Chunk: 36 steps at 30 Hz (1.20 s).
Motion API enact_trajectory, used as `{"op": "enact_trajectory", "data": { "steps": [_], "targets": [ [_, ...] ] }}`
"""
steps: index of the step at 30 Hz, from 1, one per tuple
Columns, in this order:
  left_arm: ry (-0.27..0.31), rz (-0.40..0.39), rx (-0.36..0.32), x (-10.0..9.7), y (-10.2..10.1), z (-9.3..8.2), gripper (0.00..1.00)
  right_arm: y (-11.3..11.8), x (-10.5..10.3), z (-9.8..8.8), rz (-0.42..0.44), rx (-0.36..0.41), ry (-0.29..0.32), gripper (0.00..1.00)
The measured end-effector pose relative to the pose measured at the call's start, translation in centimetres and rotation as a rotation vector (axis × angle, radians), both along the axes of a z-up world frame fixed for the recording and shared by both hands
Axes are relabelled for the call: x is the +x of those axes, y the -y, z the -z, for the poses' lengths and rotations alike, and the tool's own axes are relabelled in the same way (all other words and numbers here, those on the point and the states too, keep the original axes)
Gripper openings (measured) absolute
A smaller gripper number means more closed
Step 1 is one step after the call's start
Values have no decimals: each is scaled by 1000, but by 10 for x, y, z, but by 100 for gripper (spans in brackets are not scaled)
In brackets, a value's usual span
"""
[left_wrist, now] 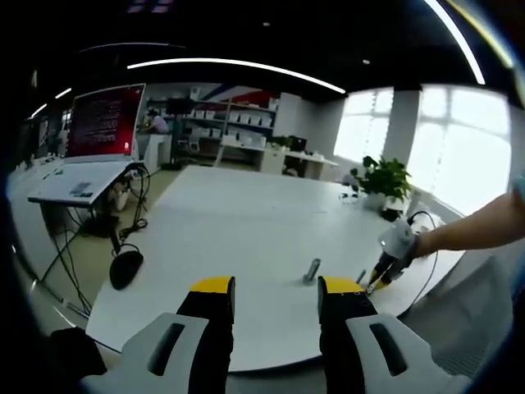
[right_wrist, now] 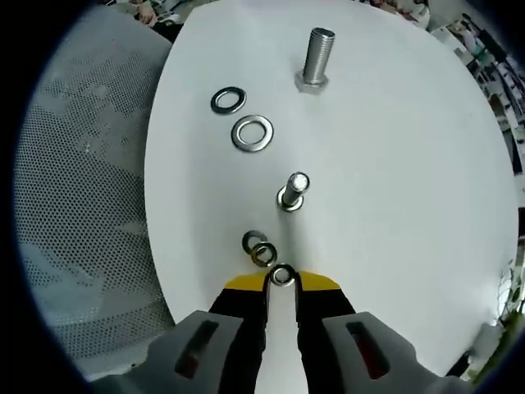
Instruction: Place the washer onto the threaded stud by aligning its center hole with the stud, sliding it down to the base, and recovering from edge contact or off-axis alignment until the washer reaches the visible bottom stop.
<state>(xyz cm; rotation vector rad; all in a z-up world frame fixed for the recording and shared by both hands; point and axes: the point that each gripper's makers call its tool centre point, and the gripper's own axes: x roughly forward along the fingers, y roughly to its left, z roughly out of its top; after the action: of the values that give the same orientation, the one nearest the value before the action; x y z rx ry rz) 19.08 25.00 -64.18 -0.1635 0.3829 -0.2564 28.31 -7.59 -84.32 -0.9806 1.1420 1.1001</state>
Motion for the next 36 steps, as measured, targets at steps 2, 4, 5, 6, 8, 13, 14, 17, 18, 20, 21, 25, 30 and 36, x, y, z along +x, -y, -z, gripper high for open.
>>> {"op": "enact_trajectory", "data": {
  "steps": [2,4,5,6,8,13,14,17,18,20,21,25,30,36],
  "targets": [
    [-1,2,0,0,0,0,38,2,2,-1,5,1,17,13],
    [0,2,-1,0,0,0,38,5,5,-1,17,-4,36,13],
    [0,2,-1,0,0,0,38,6,5,-1,24,-5,41,13],
    [-1,3,-1,0,0,0,38,7,6,-2,34,-3,44,13],
    [-1,3,-1,0,1,0,38,8,7,-6,40,6,49,13],
    [1,3,-1,0,1,0,38,4,9,-19,46,33,62,13],
    [2,2,-1,0,0,-1,38,2,9,-20,46,36,66,13],
    [3,1,-2,0,0,-1,38,-3,10,-27,43,52,73,13],
    [4,1,-2,0,0,-1,38,-4,10,-29,45,59,75,13],
    [4,1,-3,0,0,-1,38,-11,10,-35,46,91,78,13],
    [4,1,-3,0,0,-1,38,-13,10,-37,48,97,78,13],
    [5,1,-4,0,0,-1,38,-19,11,-45,36,107,97,13],
    [6,3,-3,0,0,-1,38,-26,12,-54,28,129,113,13],
    [6,4,-4,0,0,-1,38,-34,19,-65,35,160,137,13]
  ]
}}
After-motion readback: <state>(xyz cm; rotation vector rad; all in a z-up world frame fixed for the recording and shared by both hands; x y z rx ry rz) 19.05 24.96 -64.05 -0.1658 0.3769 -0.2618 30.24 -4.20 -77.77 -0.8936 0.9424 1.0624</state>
